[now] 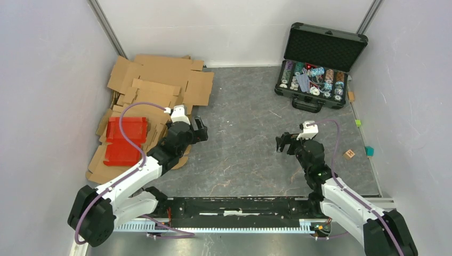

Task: Fold the paper box

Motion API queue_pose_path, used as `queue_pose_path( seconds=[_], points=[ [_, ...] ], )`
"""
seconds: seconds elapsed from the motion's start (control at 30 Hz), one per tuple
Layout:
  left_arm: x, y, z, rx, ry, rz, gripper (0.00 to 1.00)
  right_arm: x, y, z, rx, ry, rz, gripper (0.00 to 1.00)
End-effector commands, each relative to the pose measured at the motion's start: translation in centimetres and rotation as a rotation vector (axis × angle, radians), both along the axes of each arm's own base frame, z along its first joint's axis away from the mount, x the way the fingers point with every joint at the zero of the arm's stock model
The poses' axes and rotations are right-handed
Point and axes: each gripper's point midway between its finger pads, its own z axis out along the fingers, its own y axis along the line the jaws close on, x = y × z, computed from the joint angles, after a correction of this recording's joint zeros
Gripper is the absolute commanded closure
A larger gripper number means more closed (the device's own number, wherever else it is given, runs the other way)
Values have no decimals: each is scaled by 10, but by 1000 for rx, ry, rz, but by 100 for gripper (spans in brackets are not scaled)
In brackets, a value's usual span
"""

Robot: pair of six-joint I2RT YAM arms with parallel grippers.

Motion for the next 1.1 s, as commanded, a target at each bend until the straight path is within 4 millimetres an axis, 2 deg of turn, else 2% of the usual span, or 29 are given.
queue_pose_path(
  seconds=[0.0, 0.2, 0.4, 0.47, 0.57, 0.77, 0.87, 1.0, 1.07],
  points=[
    [7, 13, 7, 7, -44, 87, 0, 3, -11, 10, 20, -44, -71, 2],
    [8, 24, -1, 73, -13, 124, 0, 3, -13, 10, 18, -31, -85, 2],
    [8, 14, -2, 92, -5, 55, 0, 2, -17, 13, 29, -37, -116, 2],
    [8, 20, -1, 92, -3, 95, 0, 0, -22, 15, 36, -61, -135, 2],
    [7, 48, 7, 125, 14, 264, 0, -2, -23, 18, 53, -96, -136, 2],
    [-2, 117, 26, 195, 63, 616, 3, -4, -23, 24, 72, -123, -132, 2],
    [4, 139, 26, 180, 101, 703, 6, -6, -21, 26, 85, -146, -118, 2],
    [11, 182, 41, 224, 105, 887, 13, -8, -14, 32, 113, -189, -76, 2],
    [17, 196, 43, 254, 115, 942, 18, -9, -13, 33, 121, -201, -65, 2]
  ],
)
